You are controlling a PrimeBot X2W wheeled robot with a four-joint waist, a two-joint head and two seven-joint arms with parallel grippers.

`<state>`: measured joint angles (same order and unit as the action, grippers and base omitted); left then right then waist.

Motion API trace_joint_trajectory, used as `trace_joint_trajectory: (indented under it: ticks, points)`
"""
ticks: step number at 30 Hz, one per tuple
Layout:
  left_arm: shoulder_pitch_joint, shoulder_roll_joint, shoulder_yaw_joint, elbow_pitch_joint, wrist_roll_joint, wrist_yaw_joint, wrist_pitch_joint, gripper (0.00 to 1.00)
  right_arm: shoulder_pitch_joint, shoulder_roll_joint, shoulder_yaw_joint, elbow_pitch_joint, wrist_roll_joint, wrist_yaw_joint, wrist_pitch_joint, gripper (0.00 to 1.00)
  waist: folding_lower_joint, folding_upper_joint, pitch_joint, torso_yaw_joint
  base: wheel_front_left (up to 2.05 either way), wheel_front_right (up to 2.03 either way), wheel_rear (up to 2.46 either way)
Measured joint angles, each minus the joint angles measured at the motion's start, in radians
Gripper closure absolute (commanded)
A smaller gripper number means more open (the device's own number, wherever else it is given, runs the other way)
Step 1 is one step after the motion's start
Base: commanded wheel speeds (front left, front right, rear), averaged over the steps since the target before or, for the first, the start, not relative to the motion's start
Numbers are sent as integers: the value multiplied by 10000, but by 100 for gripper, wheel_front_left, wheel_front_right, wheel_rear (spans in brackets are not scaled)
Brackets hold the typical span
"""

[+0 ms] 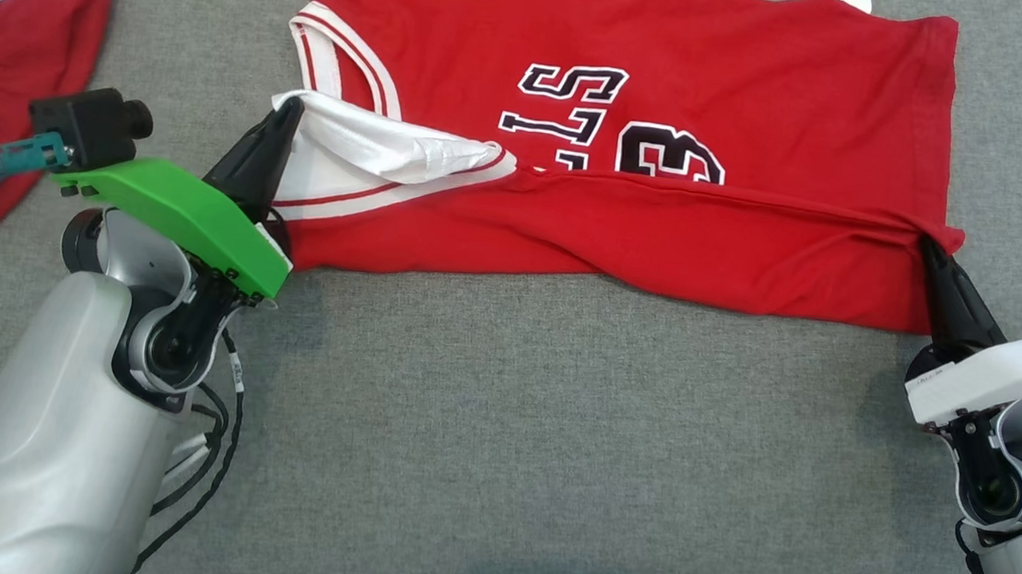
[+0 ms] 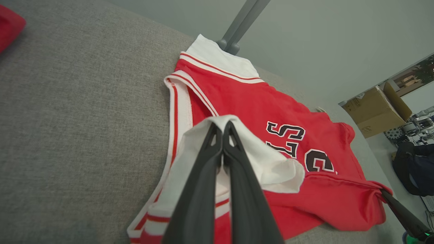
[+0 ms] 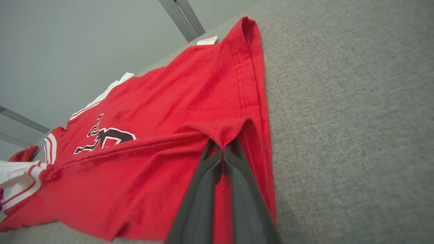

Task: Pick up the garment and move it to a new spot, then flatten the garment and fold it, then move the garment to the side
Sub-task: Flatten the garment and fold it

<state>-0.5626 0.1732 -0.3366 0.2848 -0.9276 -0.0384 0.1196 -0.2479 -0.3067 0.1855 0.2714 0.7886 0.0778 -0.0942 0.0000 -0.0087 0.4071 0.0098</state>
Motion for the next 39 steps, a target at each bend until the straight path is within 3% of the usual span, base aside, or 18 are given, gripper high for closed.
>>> trace_joint_trajectory:
  ticks: [8,9,10,11,12,13,20,32,39]
  points:
    - [-362,0,-31,757,102,-54,27,100,-453,119,219,274,-174,0,71,100,0,0,84,-135,0,0,0]
    - [-431,-13,-61,867,100,-105,27,96,-502,148,219,318,-180,0,71,100,0,0,100,-153,0,0,0]
    - [-490,-31,-88,943,98,-148,27,29,-523,157,221,349,-209,0,71,94,0,0,113,-167,0,0,0]
    - [-546,-48,-96,993,98,-157,27,0,-526,169,217,391,-232,-2,67,73,0,0,121,-179,0,0,0]
    - [-587,-75,-92,1041,92,-222,21,0,-526,176,215,441,-242,-2,46,42,0,0,127,-189,0,0,0]
    - [-627,-109,-79,1112,67,-282,12,0,-530,180,213,495,-244,-2,-21,0,0,0,131,-196,0,0,0]
    - [-742,-286,-50,1670,6,-495,-230,0,-577,222,165,832,-343,0,-378,0,0,0,-12,-179,0,0,0]
    - [-667,36,-261,2217,364,-685,-1001,0,-554,236,151,1260,-502,98,-993,0,0,0,-700,-88,0,0,0]
    - [149,128,-573,2259,700,-713,-1310,0,-238,234,211,1419,-518,178,-1080,0,0,0,-1198,-67,0,0,0]
